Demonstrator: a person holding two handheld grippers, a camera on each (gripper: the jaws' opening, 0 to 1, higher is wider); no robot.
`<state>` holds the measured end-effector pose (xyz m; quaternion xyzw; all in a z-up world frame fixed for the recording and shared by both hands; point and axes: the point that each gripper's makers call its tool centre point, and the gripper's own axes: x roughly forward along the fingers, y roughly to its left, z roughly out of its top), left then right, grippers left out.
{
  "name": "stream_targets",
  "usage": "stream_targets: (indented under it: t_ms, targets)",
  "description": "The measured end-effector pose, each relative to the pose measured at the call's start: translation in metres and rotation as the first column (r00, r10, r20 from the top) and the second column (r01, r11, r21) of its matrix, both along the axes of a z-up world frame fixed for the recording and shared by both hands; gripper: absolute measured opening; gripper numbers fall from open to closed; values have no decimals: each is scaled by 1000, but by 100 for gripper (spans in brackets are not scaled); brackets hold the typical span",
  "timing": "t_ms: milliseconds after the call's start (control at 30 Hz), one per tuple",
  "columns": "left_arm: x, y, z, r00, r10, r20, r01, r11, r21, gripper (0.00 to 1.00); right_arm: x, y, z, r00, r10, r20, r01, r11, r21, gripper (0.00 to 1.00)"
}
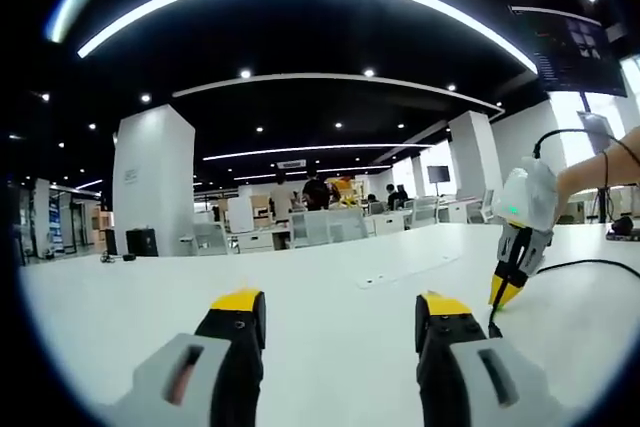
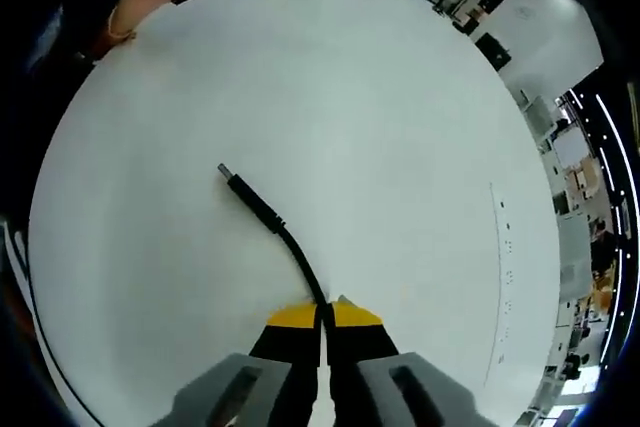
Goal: Find the data cable on the table. Grasp the USB connector end of the cable and insert it into the USB port on the table
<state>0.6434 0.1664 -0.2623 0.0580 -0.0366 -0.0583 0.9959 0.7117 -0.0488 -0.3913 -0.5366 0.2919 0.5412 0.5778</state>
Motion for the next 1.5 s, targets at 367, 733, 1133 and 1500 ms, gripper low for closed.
stream_targets:
  t_ms: [367,733,1133,1500]
  targets:
    - [3,-22,-7,997,-65,-41,67,996,57,61,-3,-3,11,1000,-6,24,5,1000,22,3]
    - [1,-68,-18,973,-215,-83,226,959,170,54,-10,-1,41,996,-10,94,1,995,98,3]
    - [-16,-136,-42,906,-391,-164,424,827,369,43,-20,10,60,991,-4,135,-15,990,142,3]
    - [-21,-150,-53,889,-418,-186,455,761,462,25,-34,21,64,990,16,137,-39,986,164,3]
